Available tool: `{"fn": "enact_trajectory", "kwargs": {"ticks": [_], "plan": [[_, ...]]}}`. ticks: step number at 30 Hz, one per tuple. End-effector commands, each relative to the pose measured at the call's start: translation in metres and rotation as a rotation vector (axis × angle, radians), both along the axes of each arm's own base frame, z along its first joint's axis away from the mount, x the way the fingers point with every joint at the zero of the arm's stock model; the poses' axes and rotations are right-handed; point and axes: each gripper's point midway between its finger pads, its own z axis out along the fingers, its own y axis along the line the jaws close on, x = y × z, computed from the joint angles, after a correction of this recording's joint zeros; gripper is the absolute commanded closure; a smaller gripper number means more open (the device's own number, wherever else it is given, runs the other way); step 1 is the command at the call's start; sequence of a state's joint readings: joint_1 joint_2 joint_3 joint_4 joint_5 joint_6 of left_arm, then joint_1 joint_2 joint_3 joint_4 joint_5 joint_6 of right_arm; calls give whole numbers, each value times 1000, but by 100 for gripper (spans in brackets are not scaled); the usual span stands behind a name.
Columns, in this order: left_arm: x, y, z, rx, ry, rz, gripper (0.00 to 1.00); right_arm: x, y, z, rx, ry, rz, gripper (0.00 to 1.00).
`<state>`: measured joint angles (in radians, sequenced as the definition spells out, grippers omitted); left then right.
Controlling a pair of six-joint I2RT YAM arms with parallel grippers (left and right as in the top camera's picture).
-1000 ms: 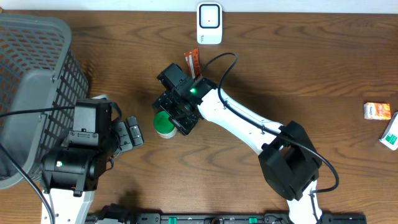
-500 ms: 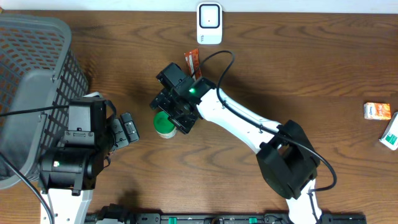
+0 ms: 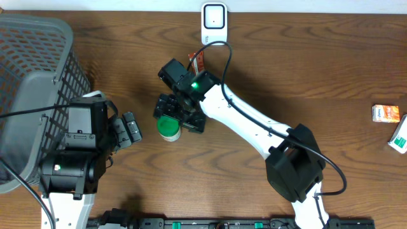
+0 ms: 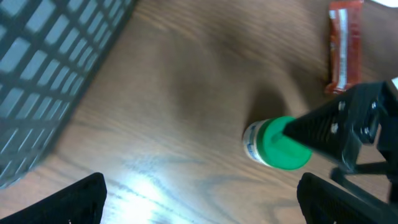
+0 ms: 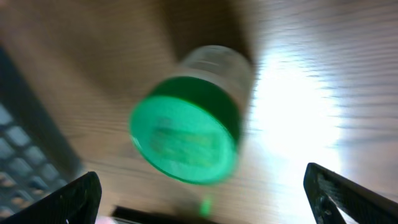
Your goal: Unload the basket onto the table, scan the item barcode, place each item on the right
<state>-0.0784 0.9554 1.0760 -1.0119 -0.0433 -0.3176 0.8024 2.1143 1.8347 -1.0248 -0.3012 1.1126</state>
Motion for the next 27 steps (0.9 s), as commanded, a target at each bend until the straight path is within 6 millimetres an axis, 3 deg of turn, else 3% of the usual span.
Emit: {"fn": "enact_trajectory", "kwargs": {"ticks": [1,8,10,15,19,27], "plan": [[8,-18,2,-11,-2,-168,2,30,-38,19,-72,-87,1,1],[31,-30,-24,-31,80,-231,2,71,-164,73,-118,-101,-137,1],[40,-42,-32,-57,95,-259,2,76,-201,86,-105,-99,-181,1],[54,-70,-62,-83,177,-226,2,74,-264,97,-110,-62,-245,1],[62,-91,-87,-78,229,-166,2,71,-286,95,-132,-50,-214,1],[69,-109,-120,-134,303,-58,2,70,-284,94,-149,-75,-136,1]]}}
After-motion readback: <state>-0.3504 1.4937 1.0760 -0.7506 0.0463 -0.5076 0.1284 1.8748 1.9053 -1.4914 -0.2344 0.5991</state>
